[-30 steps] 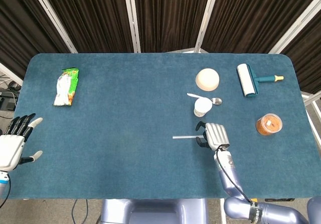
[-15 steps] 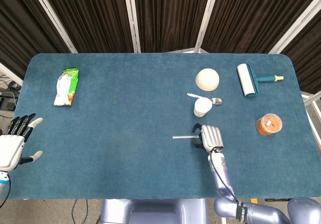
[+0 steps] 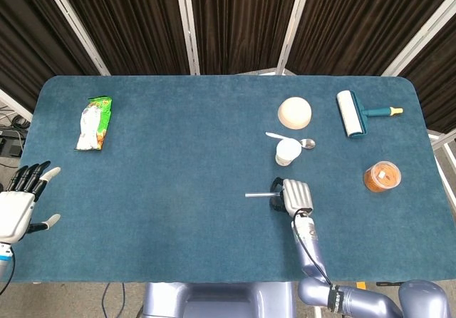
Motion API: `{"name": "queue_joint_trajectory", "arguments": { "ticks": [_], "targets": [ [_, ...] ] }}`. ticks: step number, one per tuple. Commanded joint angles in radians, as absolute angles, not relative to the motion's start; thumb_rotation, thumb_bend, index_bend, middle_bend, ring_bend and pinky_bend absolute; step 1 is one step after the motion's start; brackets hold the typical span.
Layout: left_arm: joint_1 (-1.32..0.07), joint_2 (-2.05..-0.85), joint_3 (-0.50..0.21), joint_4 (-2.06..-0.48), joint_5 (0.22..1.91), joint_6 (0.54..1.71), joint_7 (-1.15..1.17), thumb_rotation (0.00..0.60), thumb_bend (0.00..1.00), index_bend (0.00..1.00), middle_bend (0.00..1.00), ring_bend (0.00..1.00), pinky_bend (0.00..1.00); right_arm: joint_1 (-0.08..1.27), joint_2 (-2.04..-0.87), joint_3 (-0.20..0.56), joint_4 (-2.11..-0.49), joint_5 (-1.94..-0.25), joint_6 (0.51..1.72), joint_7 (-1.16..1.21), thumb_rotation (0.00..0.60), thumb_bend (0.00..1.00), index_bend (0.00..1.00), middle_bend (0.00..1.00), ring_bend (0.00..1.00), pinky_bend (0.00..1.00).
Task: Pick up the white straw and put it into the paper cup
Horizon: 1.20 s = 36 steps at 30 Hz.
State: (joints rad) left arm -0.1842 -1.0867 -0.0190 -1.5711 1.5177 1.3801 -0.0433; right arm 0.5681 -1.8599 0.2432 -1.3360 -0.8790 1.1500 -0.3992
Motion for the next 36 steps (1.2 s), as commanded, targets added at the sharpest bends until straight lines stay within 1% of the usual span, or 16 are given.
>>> {"name": "queue_joint_trajectory", "arguments": {
  "ticks": [1,6,13,21,27,30,33,36],
  "targets": [
    [-0.184,-1.087,-0.019,-1.571,1.518,1.38,-0.043,0.6,0.21,0.13,0.0,0.0,0.0,0.568,-1.875,0.246,-1.312,-0.887,1.15,-0.393,0.6,0.36,0.5,1.0,0.92,0.91],
    [-0.185,-1.086,-0.019,-1.572,1.517,1.38,-0.043,0.6,0.21,0.13,0.0,0.0,0.0,0.565,-1.895,0.246,-1.277,-0.897,1.146,-0.381,0.6,0.36,0.52,1.0,0.92,0.91],
    [-0.185,-1.086,-0.019,-1.571,1.517,1.379,-0.044,0.6,0.2,0.13,0.0,0.0,0.0,0.556,-1.917,0.245,-1.243,-0.925,1.15,-0.356,0.6,0.37,0.6,1.0,0.92,0.91],
    [-0.185,-1.086,-0.019,-1.572,1.517,1.379,-0.044,0.6,0.21,0.13,0.0,0.0,0.0,0.544,-1.899,0.249,-1.274,-0.973,1.164,-0.329,0.6,0.39,0.61,1.0,0.92,0.91],
    [-0.185,-1.085,-0.019,-1.573,1.516,1.379,-0.045,0.6,0.21,0.13,0.0,0.0,0.0,0.516,-1.82,0.265,-1.417,-1.037,1.207,-0.27,0.6,0.39,0.61,1.0,0.92,0.91],
    [-0.185,-1.086,-0.019,-1.573,1.517,1.379,-0.044,0.6,0.21,0.13,0.0,0.0,0.0,0.494,-1.764,0.276,-1.52,-1.067,1.219,-0.212,0.6,0.39,0.61,1.0,0.92,0.91],
    [-0.184,-1.086,-0.018,-1.573,1.518,1.381,-0.044,0.6,0.2,0.13,0.0,0.0,0.0,0.474,-1.708,0.31,-1.629,-1.081,1.224,-0.127,0.6,0.39,0.61,1.0,0.92,0.91],
    [-0.184,-1.086,-0.018,-1.573,1.519,1.382,-0.042,0.6,0.21,0.13,0.0,0.0,0.0,0.458,-1.657,0.37,-1.735,-1.045,1.198,-0.014,0.6,0.39,0.61,1.0,0.92,0.9]
  ]
}}
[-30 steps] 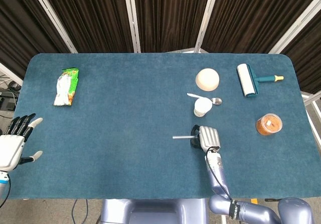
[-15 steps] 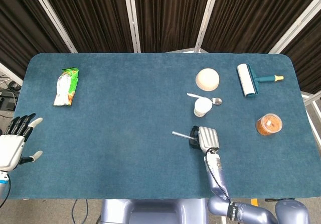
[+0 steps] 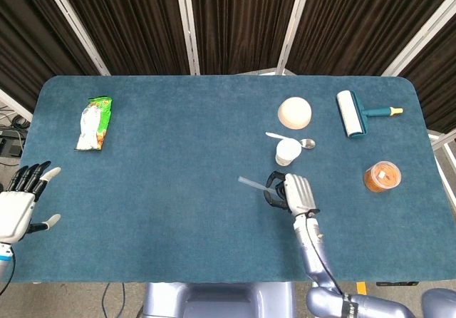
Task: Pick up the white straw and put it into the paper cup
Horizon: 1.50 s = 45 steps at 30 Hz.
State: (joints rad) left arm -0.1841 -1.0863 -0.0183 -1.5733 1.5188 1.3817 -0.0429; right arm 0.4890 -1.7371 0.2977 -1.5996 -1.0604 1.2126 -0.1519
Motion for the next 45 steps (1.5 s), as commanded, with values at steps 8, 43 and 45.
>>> {"name": "queue_joint_trajectory", "arguments": {
  "ticks": [8,43,45],
  "targets": [
    [-0.183,-1.089,-0.018,-1.572,1.519,1.385,-0.037,0.6,0.21,0.13,0.0,0.0,0.0,0.455,-1.573,0.628,-1.861,-0.752,0.978,0.397,0.6,0.39,0.62,1.0,0.92,0.89],
    [-0.182,-1.095,-0.026,-1.576,1.504,1.385,-0.022,0.6,0.22,0.13,0.0,0.0,0.0,0.675,-1.804,0.819,-1.216,-0.487,0.81,0.736,0.6,0.39,0.65,1.0,0.92,0.87],
    [-0.182,-1.096,-0.026,-1.578,1.502,1.384,-0.019,0.6,0.22,0.13,0.0,0.0,0.0,0.675,-1.809,0.817,-1.203,-0.5,0.804,0.742,0.6,0.39,0.65,1.0,0.92,0.87]
  ]
}}
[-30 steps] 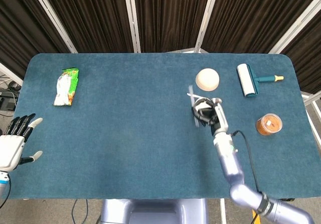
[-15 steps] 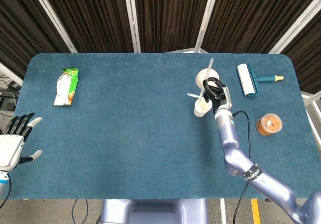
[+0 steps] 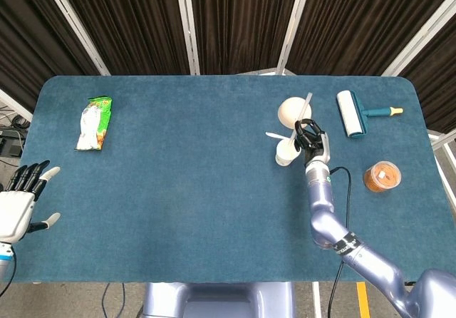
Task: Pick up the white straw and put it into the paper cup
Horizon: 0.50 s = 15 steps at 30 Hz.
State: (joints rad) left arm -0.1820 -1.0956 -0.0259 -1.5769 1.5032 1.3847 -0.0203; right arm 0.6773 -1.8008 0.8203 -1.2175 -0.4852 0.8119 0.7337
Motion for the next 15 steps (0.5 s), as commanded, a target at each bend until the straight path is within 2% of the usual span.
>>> {"name": "queue_joint_trajectory", "arguments": {
  "ticks": [1,15],
  "targets": [
    [-0.182,-1.096,-0.027,-1.578,1.501,1.384,-0.017,0.6,0.22,0.13,0.0,0.0,0.0,0.675,-1.812,0.818,-1.196,-0.505,0.801,0.747,0.6,0.39,0.65,1.0,0.92,0.87],
    [-0.182,-1.097,-0.029,-1.581,1.496,1.383,-0.012,0.6,0.22,0.13,0.0,0.0,0.0,0.676,-1.849,0.821,-1.093,-0.578,0.757,0.811,0.6,0.37,0.65,1.0,0.92,0.85]
  ]
}}
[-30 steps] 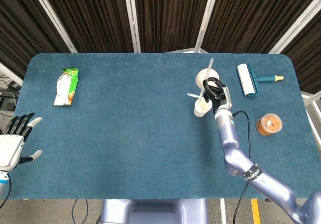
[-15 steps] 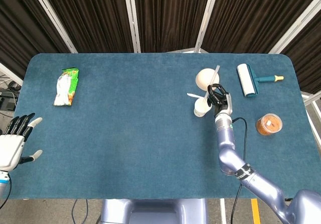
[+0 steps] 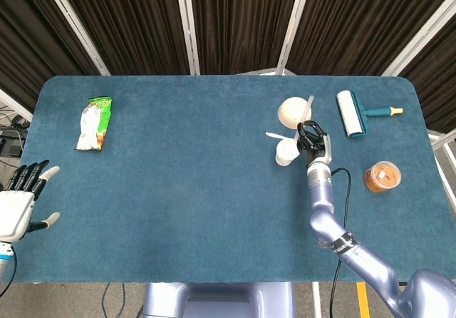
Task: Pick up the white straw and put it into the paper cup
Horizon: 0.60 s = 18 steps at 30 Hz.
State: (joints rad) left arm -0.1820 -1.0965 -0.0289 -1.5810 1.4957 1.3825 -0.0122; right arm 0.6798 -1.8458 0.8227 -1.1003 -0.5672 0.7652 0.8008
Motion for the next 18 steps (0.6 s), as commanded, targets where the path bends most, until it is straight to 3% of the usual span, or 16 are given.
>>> {"name": "queue_joint_trajectory", "arguments": {
  "ticks": [1,18],
  "targets": [
    [-0.182,-1.097,-0.029,-1.58,1.496,1.383,-0.012,0.6,0.22,0.13,0.0,0.0,0.0,0.675,-1.85,0.822,-1.091,-0.583,0.754,0.815,0.6,0.37,0.65,1.0,0.92,0.85],
    [-0.182,-1.096,-0.028,-1.58,1.497,1.382,-0.015,0.6,0.22,0.13,0.0,0.0,0.0,0.647,-1.85,0.81,-1.105,-0.643,0.727,0.853,0.6,0.34,0.62,1.0,0.92,0.83]
  ]
}}
